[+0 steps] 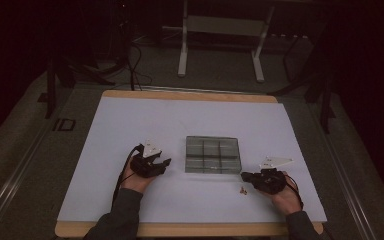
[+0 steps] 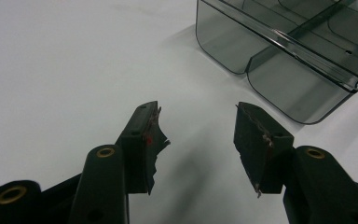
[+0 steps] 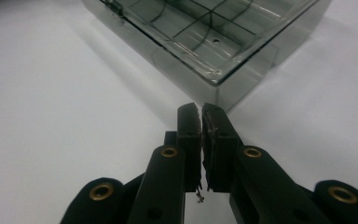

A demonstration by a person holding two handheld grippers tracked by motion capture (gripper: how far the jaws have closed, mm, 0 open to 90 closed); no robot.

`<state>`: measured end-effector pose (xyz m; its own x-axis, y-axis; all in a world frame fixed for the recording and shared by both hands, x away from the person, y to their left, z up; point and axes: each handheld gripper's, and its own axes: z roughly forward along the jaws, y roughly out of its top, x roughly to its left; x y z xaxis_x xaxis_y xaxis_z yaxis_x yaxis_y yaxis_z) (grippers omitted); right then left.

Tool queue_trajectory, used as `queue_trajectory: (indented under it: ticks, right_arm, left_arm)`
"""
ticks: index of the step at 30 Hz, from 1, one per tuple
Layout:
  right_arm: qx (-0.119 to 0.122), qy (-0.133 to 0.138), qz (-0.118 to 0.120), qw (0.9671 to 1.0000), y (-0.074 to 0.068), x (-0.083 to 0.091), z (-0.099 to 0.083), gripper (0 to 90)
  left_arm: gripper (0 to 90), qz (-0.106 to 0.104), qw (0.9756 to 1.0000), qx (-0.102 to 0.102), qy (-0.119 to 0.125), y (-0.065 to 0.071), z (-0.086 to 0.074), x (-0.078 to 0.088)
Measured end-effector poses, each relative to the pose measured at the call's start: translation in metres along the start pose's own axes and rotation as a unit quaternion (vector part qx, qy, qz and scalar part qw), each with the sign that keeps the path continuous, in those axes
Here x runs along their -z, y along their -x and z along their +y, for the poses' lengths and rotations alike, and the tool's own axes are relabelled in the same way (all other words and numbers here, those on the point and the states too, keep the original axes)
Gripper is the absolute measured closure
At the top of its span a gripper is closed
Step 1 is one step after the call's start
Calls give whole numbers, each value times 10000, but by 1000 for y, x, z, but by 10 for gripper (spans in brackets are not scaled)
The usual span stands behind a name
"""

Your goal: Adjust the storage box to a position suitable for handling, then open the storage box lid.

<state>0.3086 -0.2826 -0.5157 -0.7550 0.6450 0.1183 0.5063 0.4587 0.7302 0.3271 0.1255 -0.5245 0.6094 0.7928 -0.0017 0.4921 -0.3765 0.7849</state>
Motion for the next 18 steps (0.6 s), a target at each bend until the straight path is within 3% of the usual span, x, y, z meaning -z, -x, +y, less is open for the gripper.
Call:
queue_trajectory:
  ticks: [18]
  right_arm:
    - [187, 56, 318, 9993, -18, -14, 11, 900]
  left_arm:
    - [507, 7, 10000, -11, -4, 2, 0, -1]
